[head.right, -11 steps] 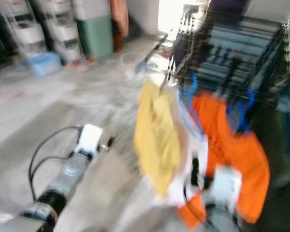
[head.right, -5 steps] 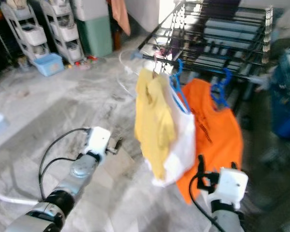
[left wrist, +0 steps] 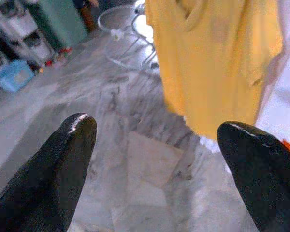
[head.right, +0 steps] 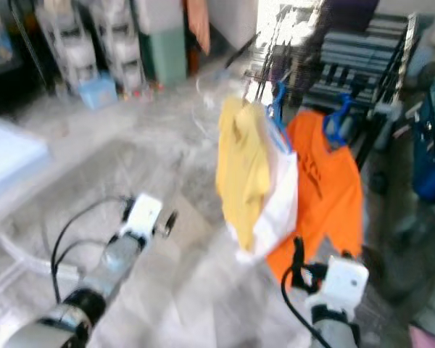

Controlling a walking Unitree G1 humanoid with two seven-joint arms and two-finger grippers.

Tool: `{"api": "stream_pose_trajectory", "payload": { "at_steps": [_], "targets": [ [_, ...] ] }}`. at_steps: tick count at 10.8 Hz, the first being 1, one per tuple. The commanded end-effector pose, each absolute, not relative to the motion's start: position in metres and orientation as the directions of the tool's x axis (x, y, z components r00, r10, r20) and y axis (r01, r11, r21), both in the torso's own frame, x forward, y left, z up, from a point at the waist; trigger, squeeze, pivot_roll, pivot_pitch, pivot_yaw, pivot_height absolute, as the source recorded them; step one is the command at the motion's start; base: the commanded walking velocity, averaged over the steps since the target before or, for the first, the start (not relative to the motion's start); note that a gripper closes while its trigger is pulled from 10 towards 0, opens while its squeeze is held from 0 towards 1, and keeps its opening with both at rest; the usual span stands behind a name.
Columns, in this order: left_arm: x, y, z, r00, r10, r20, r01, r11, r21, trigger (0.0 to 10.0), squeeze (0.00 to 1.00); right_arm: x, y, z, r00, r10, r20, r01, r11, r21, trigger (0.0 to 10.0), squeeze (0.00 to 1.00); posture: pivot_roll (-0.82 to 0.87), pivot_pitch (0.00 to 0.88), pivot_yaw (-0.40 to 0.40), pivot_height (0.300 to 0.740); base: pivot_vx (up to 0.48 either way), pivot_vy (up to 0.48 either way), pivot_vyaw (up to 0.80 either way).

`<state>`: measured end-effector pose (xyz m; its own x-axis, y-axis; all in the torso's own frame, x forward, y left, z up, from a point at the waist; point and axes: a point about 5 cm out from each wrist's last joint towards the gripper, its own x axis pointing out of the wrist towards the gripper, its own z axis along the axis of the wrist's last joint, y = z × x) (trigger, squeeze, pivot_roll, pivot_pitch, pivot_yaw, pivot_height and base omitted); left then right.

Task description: Hang hanger

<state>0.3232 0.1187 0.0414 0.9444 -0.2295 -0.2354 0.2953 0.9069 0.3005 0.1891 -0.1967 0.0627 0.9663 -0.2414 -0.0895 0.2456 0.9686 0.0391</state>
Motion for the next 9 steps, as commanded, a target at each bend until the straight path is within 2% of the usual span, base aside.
{"api": "stream_pose_trajectory", "payload": {
  "at_steps": [1,3,5,7,8,9],
  "targets": [
    [0.327,0.124,0.044,0.949,-0.208,-0.237,0.278,0.906,0.320,10.0,0.00,0.193,-0.194,0.066,0.969,-0.238,-0.072,0.243,0.968,0.056,10.0,0.69,0.02,0.023,-0.007,0.740,0.000,0.000,0.00],
    [0.328,0.115,0.046,0.944,-0.229,-0.236,0.297,0.903,0.309,10.0,0.00,0.194,-0.193,0.065,0.970,-0.232,-0.078,0.237,0.970,0.061,10.0,0.66,0.02,0.024,-0.010,0.740,0.000,0.000,0.00],
    [0.328,0.113,0.044,0.941,-0.229,-0.249,0.300,0.904,0.303,10.0,0.00,0.194,-0.194,0.063,0.970,-0.229,-0.085,0.235,0.970,0.058,10.0,0.54,0.02,0.023,-0.007,0.740,0.000,0.000,0.00],
    [0.321,0.114,0.030,0.916,-0.221,-0.335,0.334,0.883,0.331,10.0,0.00,0.194,-0.192,0.054,0.967,-0.224,-0.118,0.234,0.969,0.077,10.0,0.52,0.01,0.019,-0.003,0.740,0.000,0.000,0.00],
    [0.315,0.116,0.021,0.897,-0.218,-0.384,0.356,0.872,0.336,10.0,0.00,0.192,-0.191,0.041,0.962,-0.217,-0.166,0.236,0.966,0.102,10.0,0.26,0.01,0.016,-0.005,0.740,0.000,0.000,0.00],
    [0.309,0.121,0.012,0.880,-0.201,-0.430,0.371,0.857,0.359,10.0,0.00,0.188,-0.192,0.025,0.947,-0.234,-0.220,0.267,0.954,0.133,10.0,0.09,0.01,0.011,-0.004,0.740,0.000,0.262,0.00]
  ]
}}
